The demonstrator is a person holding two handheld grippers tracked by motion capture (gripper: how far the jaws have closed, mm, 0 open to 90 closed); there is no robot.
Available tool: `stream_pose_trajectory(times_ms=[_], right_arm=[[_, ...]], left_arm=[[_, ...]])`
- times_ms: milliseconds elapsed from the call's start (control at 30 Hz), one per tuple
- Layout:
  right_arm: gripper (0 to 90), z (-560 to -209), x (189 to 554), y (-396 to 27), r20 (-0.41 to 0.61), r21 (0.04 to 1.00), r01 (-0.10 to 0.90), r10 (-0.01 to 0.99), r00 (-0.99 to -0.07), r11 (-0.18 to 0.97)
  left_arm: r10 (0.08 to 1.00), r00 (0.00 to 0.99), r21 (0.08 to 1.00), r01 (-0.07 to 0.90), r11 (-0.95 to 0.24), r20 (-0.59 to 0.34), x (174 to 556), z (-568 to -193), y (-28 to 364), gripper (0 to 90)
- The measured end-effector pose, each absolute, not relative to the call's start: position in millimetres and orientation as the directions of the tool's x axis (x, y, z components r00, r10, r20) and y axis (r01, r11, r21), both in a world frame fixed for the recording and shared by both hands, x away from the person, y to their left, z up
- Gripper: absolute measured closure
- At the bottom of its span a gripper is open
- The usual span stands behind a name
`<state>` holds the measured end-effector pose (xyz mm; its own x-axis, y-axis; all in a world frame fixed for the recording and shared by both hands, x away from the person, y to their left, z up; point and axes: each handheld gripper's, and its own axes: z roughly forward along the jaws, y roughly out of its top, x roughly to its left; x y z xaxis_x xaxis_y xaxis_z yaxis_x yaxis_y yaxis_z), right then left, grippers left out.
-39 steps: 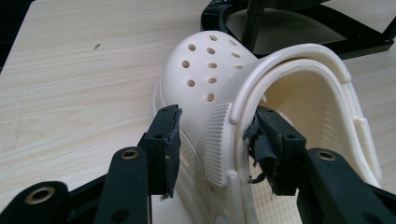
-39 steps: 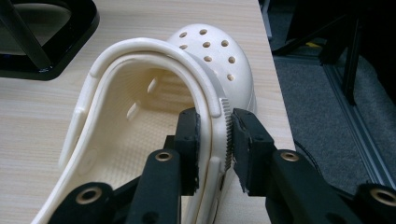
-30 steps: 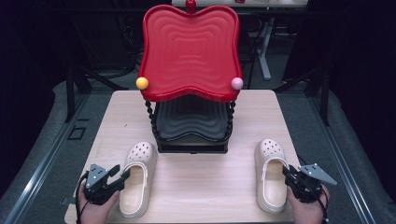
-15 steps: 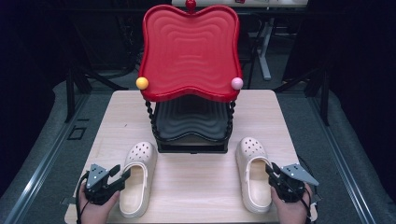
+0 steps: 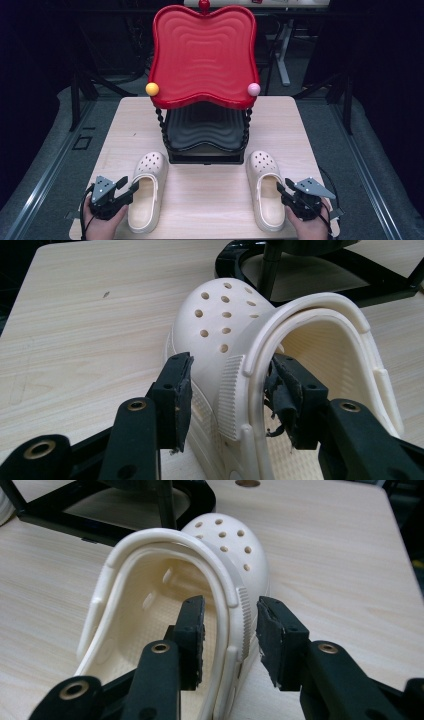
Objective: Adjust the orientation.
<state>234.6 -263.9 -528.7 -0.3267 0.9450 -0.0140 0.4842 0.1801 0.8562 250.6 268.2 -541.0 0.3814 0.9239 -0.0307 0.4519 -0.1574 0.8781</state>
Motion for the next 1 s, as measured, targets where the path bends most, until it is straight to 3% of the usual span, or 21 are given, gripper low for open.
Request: stream_pose_trajectory(times_ms=[67,200,500,600,733,1000], right_arm=[[68.3,-525,229,-263,-0.029,0.875,0.448,0.944,-0.328,0.183],[85.9,-516,230,-261,-0.027,0.896,0.413,0.949,-0.313,0.162],[88.6,-521,243,-260,0.003,0.890,0.435,0.952,-0.305,0.137],[85.9,-521,243,-261,0.007,0.889,0.437,0.951,-0.309,0.136],[74.2,-518,239,-262,0.018,0.893,0.431,0.947,-0.320,0.129],[63.1,-524,240,-257,-0.102,0.855,0.458,0.944,-0.312,0.244]], left_arm=[[0.923,0.383,0.882,0.444,-0.155,-0.030,249,-540,268,52.7],[0.924,0.380,0.884,0.443,-0.150,-0.033,249,-539,268,52.7],[0.926,0.376,0.888,0.435,-0.152,-0.026,247,-537,269,52.6],[0.925,0.378,0.892,0.428,-0.148,-0.027,246,-535,269,52.6],[0.921,0.388,0.894,0.423,-0.151,-0.029,245,-534,267,52.8],[0.906,0.422,0.871,0.433,-0.232,0.031,249,-536,254,54.0]])
